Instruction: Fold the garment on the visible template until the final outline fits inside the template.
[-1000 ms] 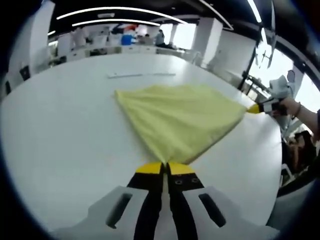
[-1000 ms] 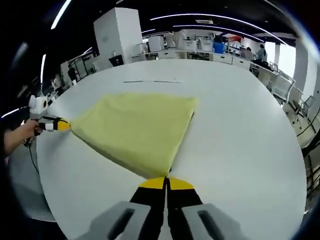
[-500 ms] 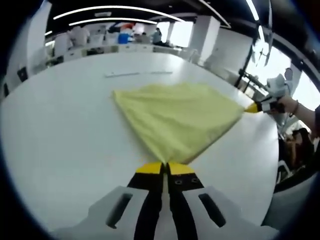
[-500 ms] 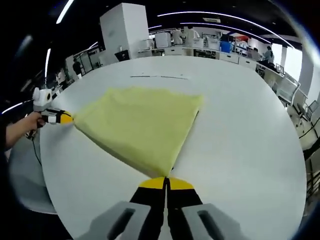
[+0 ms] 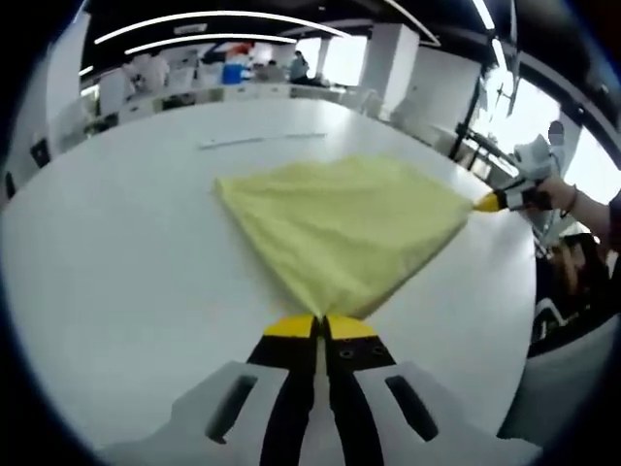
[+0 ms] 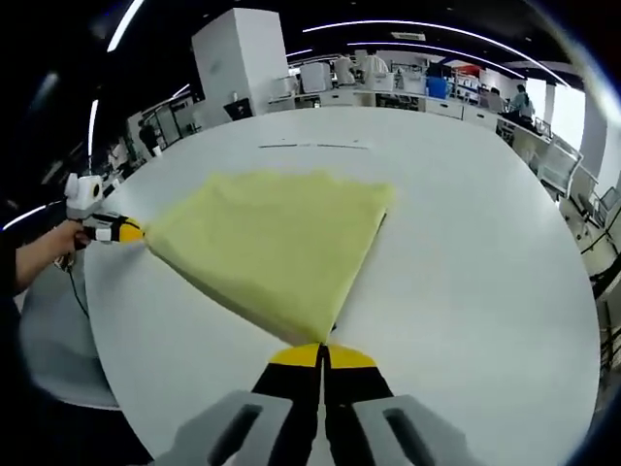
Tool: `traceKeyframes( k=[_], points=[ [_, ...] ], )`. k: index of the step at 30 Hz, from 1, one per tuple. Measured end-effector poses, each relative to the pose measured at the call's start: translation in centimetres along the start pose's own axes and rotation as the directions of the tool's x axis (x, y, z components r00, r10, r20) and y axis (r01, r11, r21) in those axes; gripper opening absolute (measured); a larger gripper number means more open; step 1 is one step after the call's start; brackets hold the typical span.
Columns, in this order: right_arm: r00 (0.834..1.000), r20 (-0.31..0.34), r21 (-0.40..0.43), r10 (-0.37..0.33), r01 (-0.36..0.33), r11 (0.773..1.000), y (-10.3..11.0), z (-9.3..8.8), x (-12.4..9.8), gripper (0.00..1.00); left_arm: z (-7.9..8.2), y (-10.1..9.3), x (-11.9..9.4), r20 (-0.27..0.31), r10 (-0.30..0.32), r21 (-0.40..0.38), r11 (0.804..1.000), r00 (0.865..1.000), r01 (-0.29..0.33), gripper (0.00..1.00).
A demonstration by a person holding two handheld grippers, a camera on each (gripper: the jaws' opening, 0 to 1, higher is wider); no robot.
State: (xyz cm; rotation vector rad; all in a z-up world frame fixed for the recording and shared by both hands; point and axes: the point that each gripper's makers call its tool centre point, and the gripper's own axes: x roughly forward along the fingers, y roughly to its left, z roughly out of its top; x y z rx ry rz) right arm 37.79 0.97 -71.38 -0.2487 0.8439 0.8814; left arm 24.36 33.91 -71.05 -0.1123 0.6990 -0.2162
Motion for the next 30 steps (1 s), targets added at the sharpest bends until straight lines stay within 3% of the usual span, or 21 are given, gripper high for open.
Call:
traceKeyframes(
  k=[30],
  points=[
    [1.0,-0.016,-0.013,0.026,-0.026,1.0,1.6,-1.7,-1.0,0.0,-1.8,-0.9,-1.8,-0.017,0.01,-0.007,1.0,1.0,-0.01,0.0]
  ],
)
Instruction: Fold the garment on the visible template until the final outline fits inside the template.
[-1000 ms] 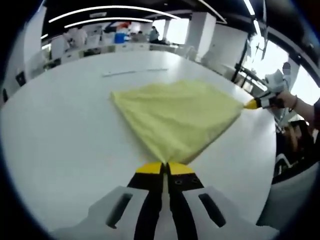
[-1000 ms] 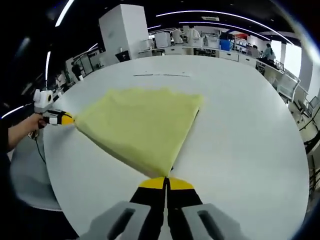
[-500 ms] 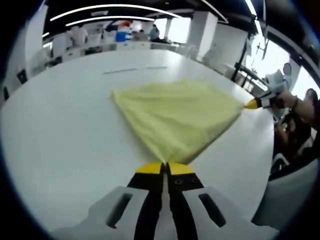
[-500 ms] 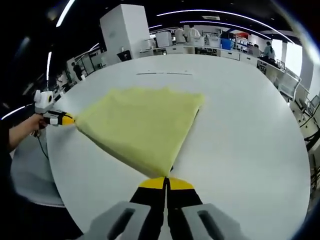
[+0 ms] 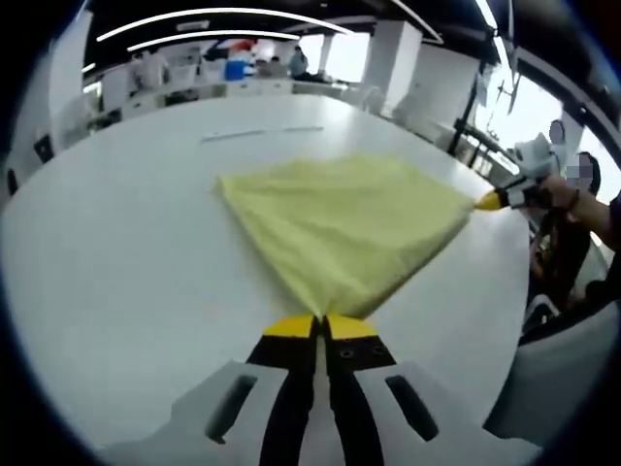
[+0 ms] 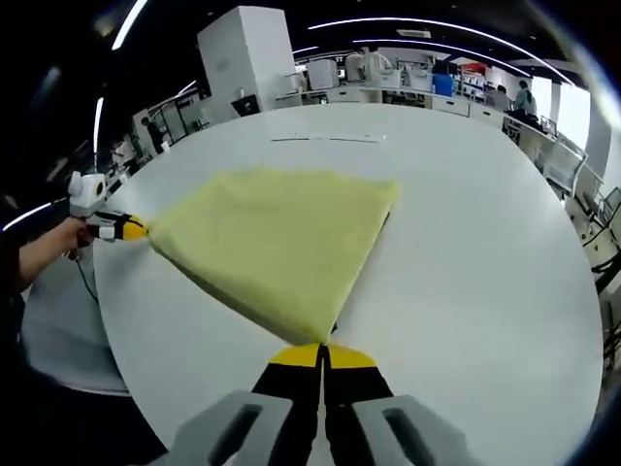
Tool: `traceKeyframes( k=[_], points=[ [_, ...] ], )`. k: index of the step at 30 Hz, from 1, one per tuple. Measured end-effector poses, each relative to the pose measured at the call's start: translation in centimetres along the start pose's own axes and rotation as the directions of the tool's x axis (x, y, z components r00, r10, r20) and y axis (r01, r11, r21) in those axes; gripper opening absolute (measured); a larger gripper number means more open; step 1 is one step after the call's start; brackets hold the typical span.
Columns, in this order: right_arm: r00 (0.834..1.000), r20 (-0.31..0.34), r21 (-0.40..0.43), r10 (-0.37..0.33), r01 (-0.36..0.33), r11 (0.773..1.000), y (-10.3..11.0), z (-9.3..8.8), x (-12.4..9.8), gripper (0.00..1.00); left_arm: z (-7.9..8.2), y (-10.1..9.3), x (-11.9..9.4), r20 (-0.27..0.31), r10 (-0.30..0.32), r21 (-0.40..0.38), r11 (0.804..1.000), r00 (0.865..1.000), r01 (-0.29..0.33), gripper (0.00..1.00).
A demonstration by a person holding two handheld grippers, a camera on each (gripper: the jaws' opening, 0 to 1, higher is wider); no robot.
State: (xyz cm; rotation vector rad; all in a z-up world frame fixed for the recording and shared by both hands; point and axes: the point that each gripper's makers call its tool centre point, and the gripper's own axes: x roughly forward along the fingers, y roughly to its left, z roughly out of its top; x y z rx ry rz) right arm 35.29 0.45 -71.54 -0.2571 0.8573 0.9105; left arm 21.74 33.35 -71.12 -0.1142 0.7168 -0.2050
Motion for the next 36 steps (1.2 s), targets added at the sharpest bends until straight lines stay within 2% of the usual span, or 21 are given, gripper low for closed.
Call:
traceKeyframes(
  k=[7,11,12,19,28,36],
  points=[
    [1.0,0.001,0.016,-0.008,0.008,1.0,0.0,0.1,0.1,0.0,-0.1,0.1,-0.1,0.003,0.002,-0.024,1.0,1.0,-0.002,0.03],
    [1.0,0.011,0.071,-0.022,0.021,0.997,-0.1,0.3,0.1,0.03,-0.2,0.2,-0.4,0.011,0.012,-0.046,0.999,1.0,-0.011,0.12],
    [1.0,0.017,0.078,-0.024,0.023,0.997,-0.2,0.5,0.0,0.06,-0.1,0.2,-0.5,0.014,0.016,-0.052,0.999,1.0,-0.015,0.14],
    [0.998,0.045,0.081,-0.041,0.037,0.996,0.5,1.8,-0.7,0.45,0.6,-0.1,-1.5,0.028,0.027,-0.073,0.997,0.999,-0.025,0.34],
    [0.996,0.092,0.06,-0.021,0.015,0.998,2.3,3.7,-2.0,0.75,2.8,-0.7,-3.4,0.087,0.049,-0.071,0.997,0.995,-0.043,0.66],
    [0.984,0.176,0.053,0.018,-0.027,0.998,4.7,5.7,-4.2,0.89,3.9,-2.5,-5.5,0.125,0.053,-0.07,0.997,0.991,-0.044,0.8]
  ],
)
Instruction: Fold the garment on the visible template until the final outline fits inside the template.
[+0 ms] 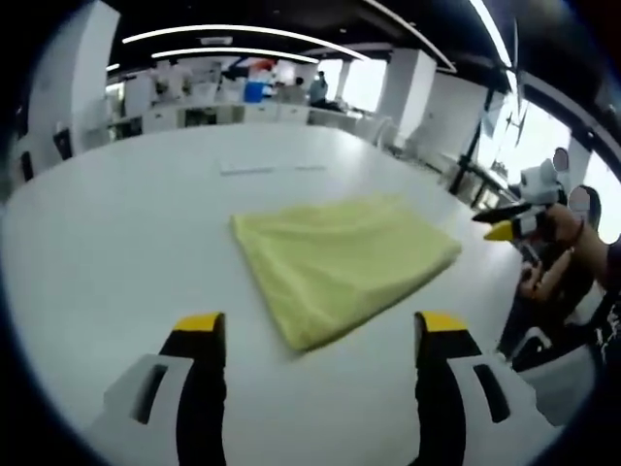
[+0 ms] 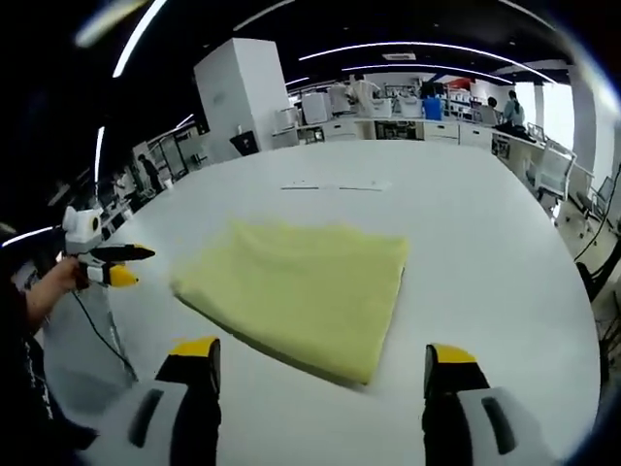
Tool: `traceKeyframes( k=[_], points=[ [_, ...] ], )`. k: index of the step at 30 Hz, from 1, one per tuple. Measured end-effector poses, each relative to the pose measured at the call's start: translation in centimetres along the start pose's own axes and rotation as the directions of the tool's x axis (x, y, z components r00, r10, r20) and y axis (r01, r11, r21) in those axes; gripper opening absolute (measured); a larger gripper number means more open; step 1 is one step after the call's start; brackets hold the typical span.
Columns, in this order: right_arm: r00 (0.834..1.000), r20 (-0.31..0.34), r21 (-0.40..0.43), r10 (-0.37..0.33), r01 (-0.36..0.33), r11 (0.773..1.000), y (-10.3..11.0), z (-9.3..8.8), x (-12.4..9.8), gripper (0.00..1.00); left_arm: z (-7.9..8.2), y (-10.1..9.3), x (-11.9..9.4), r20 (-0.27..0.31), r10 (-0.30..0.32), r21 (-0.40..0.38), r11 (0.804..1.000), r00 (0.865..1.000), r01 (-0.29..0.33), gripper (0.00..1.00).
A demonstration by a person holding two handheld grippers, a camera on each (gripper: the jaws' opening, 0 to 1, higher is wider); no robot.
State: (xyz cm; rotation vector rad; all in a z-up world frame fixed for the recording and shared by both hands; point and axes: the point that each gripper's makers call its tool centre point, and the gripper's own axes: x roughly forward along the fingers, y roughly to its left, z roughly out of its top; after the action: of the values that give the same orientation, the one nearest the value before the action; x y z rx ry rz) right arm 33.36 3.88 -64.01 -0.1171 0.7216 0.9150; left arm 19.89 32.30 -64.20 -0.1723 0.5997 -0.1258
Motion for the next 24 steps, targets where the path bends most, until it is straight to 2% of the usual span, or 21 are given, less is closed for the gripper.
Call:
traceKeyframes(
  k=[1,2,3,6,9,13,18,20,24],
  points=[
    [1.0,0.009,-0.003,0.007,-0.007,1.0,0.3,0.2,-0.2,0.91,0.1,0.0,-0.2,0.005,0.014,-0.015,1.0,1.0,-0.014,0.81],
    [1.0,0.017,-0.003,0.021,-0.021,1.0,0.9,0.5,-0.5,0.92,0.7,0.0,-0.5,0.038,0.034,-0.035,0.999,0.999,-0.033,0.82],
    [0.999,0.026,-0.003,0.025,-0.025,1.0,1.2,0.8,-0.7,0.94,1.0,-0.3,-0.7,0.059,0.027,-0.037,0.999,0.998,-0.025,0.85],
    [0.999,0.04,-0.007,0.027,-0.027,1.0,1.7,1.2,-1.3,0.99,1.1,-1.2,-1.4,0.058,0.016,-0.051,0.999,0.998,-0.013,0.9],
    [0.998,0.054,-0.017,0.03,-0.029,0.999,2.4,1.5,-2.2,0.99,1.6,-1.8,-2.3,0.079,0.023,-0.038,0.999,0.997,-0.02,0.93],
    [0.998,0.05,-0.019,0.039,-0.038,0.999,3.2,1.2,-2.7,0.99,2.1,-2.3,-3.0,0.099,0.018,-0.06,0.998,0.995,-0.013,0.99],
    [0.997,0.058,-0.028,0.048,-0.046,0.999,4.1,0.8,-3.5,1.0,2.2,-2.6,-3.9,0.119,0.027,-0.061,0.998,0.993,-0.02,0.99],
    [0.997,0.06,-0.034,0.057,-0.055,0.998,4.5,0.6,-3.7,1.0,1.9,-3.0,-4.0,0.109,0.017,-0.075,0.997,0.994,-0.008,0.99],
    [0.997,0.056,-0.042,0.05,-0.047,0.998,4.6,0.2,-4.0,1.0,1.6,-3.1,-4.1,0.103,0.033,-0.068,0.997,0.994,-0.026,0.99]
  ],
)
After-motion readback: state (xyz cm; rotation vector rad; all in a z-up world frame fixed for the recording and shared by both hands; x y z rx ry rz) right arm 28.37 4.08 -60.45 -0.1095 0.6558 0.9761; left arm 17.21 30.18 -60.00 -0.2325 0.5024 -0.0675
